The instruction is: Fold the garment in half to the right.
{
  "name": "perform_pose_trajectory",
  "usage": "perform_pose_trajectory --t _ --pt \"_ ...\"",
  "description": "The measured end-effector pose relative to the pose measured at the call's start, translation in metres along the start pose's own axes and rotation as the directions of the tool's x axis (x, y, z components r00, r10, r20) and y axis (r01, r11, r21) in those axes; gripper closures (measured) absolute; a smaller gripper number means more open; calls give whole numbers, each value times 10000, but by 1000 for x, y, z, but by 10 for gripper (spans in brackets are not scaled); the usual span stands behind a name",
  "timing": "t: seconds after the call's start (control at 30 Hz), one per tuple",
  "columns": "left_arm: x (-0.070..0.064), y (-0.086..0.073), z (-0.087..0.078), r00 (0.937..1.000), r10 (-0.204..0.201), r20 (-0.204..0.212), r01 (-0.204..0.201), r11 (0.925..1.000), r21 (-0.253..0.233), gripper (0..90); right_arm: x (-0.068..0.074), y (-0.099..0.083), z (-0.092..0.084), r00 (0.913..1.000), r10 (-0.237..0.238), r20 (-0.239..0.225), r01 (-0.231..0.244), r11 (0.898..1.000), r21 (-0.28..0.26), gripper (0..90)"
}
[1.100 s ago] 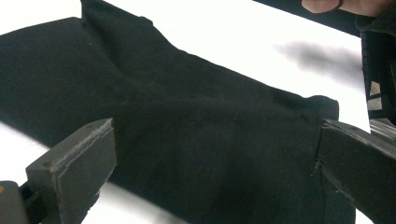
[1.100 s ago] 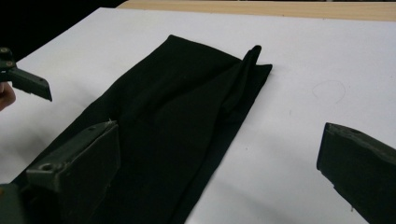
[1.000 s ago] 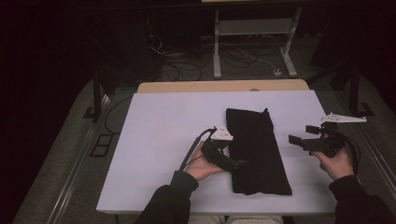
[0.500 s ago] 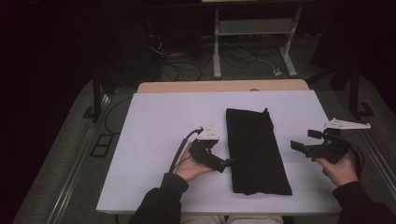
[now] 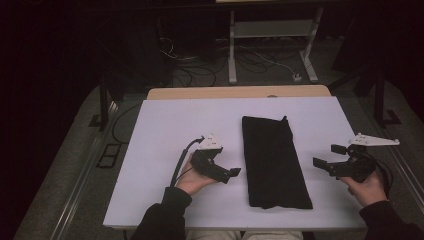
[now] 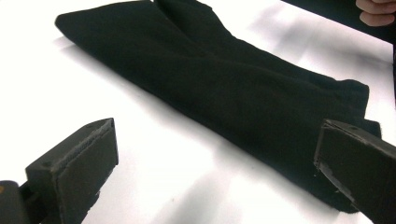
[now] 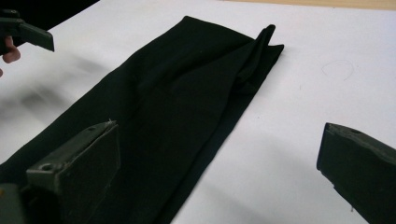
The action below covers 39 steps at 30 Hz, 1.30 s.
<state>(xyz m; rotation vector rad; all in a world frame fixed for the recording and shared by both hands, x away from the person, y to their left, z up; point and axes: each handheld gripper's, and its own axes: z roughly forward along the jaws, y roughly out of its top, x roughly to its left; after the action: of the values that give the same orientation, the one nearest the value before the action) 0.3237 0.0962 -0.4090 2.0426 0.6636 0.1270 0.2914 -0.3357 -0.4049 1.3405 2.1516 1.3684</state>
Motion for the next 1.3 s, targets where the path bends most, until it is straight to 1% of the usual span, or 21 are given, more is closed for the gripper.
perform_pose_trajectory --t 0.2,0.3,0.47,0.5,0.53,0.63,0.7,0.83,1.03,1.3 --pt "3 -8 -11 9999 1 -127 -1 10000 -3 0 1 -5 -2 9999 -100 -38 100 9999 -1 0" --pt "5 -12 -17 9998 -35 -199 32 9999 -162 0 1 -7 -4 9999 -130 -31 131 9999 28 0" --pt "7 -15 -27 9995 -22 -328 12 9996 -280 0 1 -10 -5 9998 -199 -46 199 9998 7 0" --pt "8 -16 -29 9993 -45 -371 33 9994 -335 0 2 -10 -5 9999 -153 -80 153 9999 54 0" --pt "8 -17 -31 9991 -23 -420 8 9993 -363 0 2 -11 -5 9996 -250 -91 251 9997 66 0" --pt "10 -20 -38 9987 -92 -510 66 9987 -509 0 3 -13 -5 9997 -177 -156 180 9997 166 0" --pt "12 -23 -42 9985 -113 -533 81 9982 -591 0 3 -13 -4 9995 -258 -168 262 9995 189 0" --pt "13 -26 -52 9972 27 -741 -76 9978 -662 0 5 -14 -3 9994 -287 -189 292 9992 260 0" --pt "18 -32 -67 9947 -150 -1020 51 9954 -960 0 4 -14 -3 9993 -316 -189 321 9991 277 0" --pt "23 -39 -81 9921 -328 -1208 184 9928 -1187 0 5 -14 -2 9991 -359 -211 365 9989 294 0"
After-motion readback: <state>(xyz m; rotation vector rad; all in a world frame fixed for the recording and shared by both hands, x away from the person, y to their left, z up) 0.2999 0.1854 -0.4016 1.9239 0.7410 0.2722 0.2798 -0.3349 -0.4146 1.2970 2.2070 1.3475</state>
